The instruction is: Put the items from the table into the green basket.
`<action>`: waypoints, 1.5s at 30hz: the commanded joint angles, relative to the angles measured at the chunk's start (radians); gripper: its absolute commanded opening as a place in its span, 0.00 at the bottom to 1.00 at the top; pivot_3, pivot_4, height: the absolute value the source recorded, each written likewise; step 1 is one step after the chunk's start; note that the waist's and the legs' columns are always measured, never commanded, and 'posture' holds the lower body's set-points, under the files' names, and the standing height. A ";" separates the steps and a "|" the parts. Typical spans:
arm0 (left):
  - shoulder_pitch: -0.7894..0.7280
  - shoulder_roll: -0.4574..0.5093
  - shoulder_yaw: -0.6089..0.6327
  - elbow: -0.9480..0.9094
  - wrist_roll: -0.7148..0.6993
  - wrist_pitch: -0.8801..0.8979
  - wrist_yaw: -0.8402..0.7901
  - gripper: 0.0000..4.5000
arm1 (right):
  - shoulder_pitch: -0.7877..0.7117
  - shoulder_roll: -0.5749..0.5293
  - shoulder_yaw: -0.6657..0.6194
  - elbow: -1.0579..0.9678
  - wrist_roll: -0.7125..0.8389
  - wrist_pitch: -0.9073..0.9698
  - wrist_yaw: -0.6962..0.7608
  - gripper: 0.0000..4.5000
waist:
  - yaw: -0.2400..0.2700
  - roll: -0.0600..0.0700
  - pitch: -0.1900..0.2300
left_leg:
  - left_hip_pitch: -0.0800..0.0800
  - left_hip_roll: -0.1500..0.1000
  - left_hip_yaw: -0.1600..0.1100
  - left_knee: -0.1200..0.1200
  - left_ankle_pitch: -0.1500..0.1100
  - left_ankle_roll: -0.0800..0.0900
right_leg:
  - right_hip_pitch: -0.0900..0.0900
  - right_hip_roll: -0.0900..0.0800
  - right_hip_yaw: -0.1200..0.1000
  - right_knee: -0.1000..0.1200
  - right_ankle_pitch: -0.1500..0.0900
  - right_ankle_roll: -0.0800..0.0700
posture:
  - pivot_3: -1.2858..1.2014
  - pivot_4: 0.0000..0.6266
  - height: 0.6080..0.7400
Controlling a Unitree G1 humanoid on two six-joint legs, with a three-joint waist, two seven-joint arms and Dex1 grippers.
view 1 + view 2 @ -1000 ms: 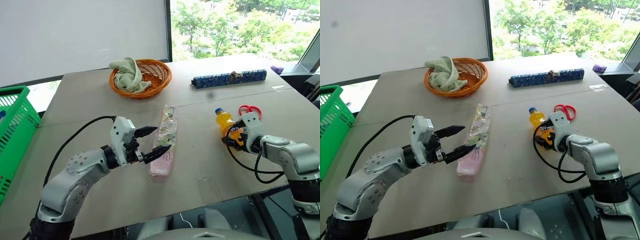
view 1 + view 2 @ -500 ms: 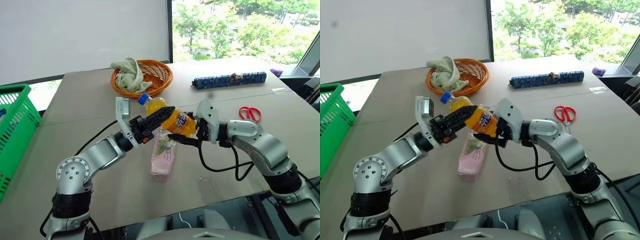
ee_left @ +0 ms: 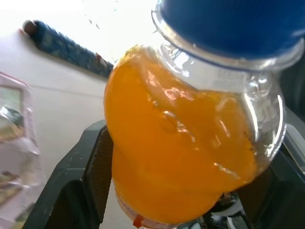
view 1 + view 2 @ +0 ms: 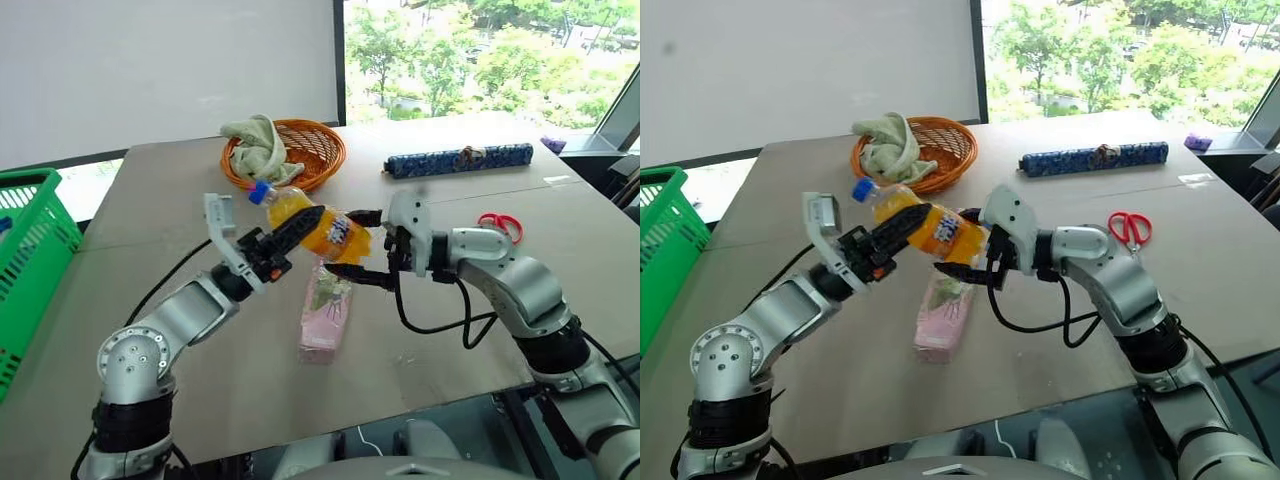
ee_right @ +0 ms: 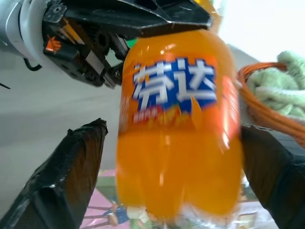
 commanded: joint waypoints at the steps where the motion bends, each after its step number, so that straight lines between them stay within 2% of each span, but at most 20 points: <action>1: -0.046 0.061 0.197 -0.036 0.189 -0.171 0.042 0.63 | -0.080 -0.004 -0.051 -0.005 0.024 -0.037 0.041 0.98 | 0.004 0.000 0.000 | 0.000 0.000 0.000 0.000 0.000 0.000 | 0.000 0.001 0.000 0.000 0.000 0.000 | 0.56 0.00 1.00; 5: -0.058 0.248 0.224 0.012 0.566 -0.240 -0.009 0.63 | -0.191 0.037 -0.047 -0.003 0.075 -0.034 0.099 0.98 | 0.033 -0.001 0.000 | 0.000 0.000 -0.001 -0.003 0.001 -0.001 | -0.001 0.002 0.000 0.000 0.000 -0.001 | 0.57 0.00 1.00; 12: -0.051 0.526 0.303 0.317 1.130 -0.455 -0.080 0.63 | -0.329 0.127 -0.029 0.074 0.054 -0.047 0.094 0.98 | 0.076 -0.006 -0.001 | 0.000 -0.001 -0.001 -0.006 0.001 -0.002 | -0.002 0.002 -0.004 -0.002 0.000 -0.001 | 0.59 0.00 1.00; 17: -0.086 0.666 0.298 0.692 1.348 -0.604 -0.169 0.63 | -0.353 0.162 -0.019 0.112 0.018 -0.084 0.083 0.98 | 0.104 -0.009 -0.003 | -0.001 -0.002 -0.001 -0.010 -0.001 -0.006 | -0.006 0.001 -0.005 -0.001 0.000 -0.001 | 0.59 0.00 1.00; 21: -0.220 0.734 0.230 1.037 1.434 -0.699 -0.237 0.63 | -0.360 0.175 -0.036 0.117 0.012 -0.084 0.068 0.98 | 0.108 -0.012 -0.004 | -0.001 -0.002 -0.002 -0.011 -0.001 -0.007 | -0.007 0.001 -0.006 0.000 0.000 -0.001 | 0.59 0.00 1.00; 22: -0.256 0.736 0.217 1.099 1.437 -0.678 -0.262 0.80 | -0.358 0.173 -0.033 0.124 0.000 -0.091 0.062 1.00 | 0.108 -0.013 -0.004 | -0.002 -0.002 -0.002 -0.011 0.000 -0.007 | -0.007 0.001 -0.007 0.000 0.000 -0.001 | 0.59 0.00 1.00; 25: -0.336 0.732 0.205 1.215 1.449 -0.700 -0.290 0.98 | -0.350 0.171 -0.020 0.133 -0.027 -0.106 0.051 1.00 | 0.107 -0.019 -0.008 | -0.002 -0.002 -0.003 -0.011 0.000 -0.007 | -0.007 0.001 -0.007 0.001 0.000 -0.001 | 0.59 0.00 1.00; 26: -0.355 0.729 0.205 1.224 1.455 -0.719 -0.293 0.98 | -0.348 0.171 -0.020 0.132 -0.030 -0.107 0.051 1.00 | 0.106 -0.020 -0.009 | -0.002 -0.002 -0.003 -0.011 0.000 -0.006 | -0.007 0.001 -0.008 0.001 0.000 0.000 | 0.58 0.00 1.00; 28: -0.382 0.708 0.212 1.197 1.437 -0.725 -0.325 0.98 | -0.341 0.172 -0.024 0.127 -0.032 -0.102 0.044 1.00 | 0.104 -0.023 -0.011 | -0.002 -0.003 -0.002 -0.011 0.000 -0.006 | -0.007 0.000 -0.007 0.001 0.000 0.000 | 0.58 0.00 1.00; 31: -0.364 0.625 0.222 0.991 1.338 -0.642 -0.420 0.98 | -0.323 0.160 -0.032 0.115 -0.038 -0.095 0.033 1.00 | 0.105 -0.025 -0.012 | -0.002 -0.002 -0.003 -0.011 0.000 -0.006 | -0.007 -0.001 -0.008 0.001 0.000 0.000 | 0.58 0.00 1.00; 34: -0.285 0.425 0.190 0.543 1.025 -0.276 -0.405 0.98 | -0.291 0.128 -0.044 0.090 -0.044 -0.080 0.030 1.00 | 0.109 -0.025 -0.013 | -0.002 -0.003 -0.003 -0.010 0.000 -0.005 | -0.007 -0.002 -0.007 0.002 0.000 0.000 | 0.58 0.00 1.00; 37: -0.231 0.277 0.136 0.235 0.769 0.017 -0.290 0.98 | -0.241 0.066 -0.064 0.040 -0.038 -0.045 0.029 1.00 | 0.111 -0.029 -0.016 | -0.004 -0.003 -0.004 -0.006 0.000 0.000 | -0.005 -0.004 -0.007 0.002 0.000 0.000 | 0.57 0.00 1.00; 38: -0.214 0.240 0.116 0.155 0.641 0.099 -0.270 0.98 | -0.216 0.033 -0.076 0.015 -0.030 -0.022 0.031 1.00 | 0.099 -0.032 -0.017 | -0.004 -0.003 -0.004 -0.005 -0.001 0.001 | -0.005 -0.004 -0.006 0.003 0.000 0.000 | 0.56 0.00 1.00; 41: -0.177 0.194 0.084 0.049 0.356 0.276 -0.197 0.98 | -0.143 -0.063 -0.097 -0.055 -0.018 0.031 0.042 1.00 | 0.071 -0.032 -0.017 | -0.006 -0.003 -0.004 -0.004 0.000 -0.001 | -0.007 -0.003 -0.005 0.002 0.000 0.000 | 0.55 0.00 1.00; 45: -0.128 0.175 0.009 0.066 0.166 0.387 -0.028 0.98 | 0.000 -0.218 -0.157 -0.181 0.036 0.116 0.077 1.00 | 0.038 -0.019 -0.016 | -0.004 -0.001 -0.003 -0.005 0.000 -0.001 | -0.008 -0.002 -0.004 0.002 0.000 0.000 | 0.53 0.00 1.00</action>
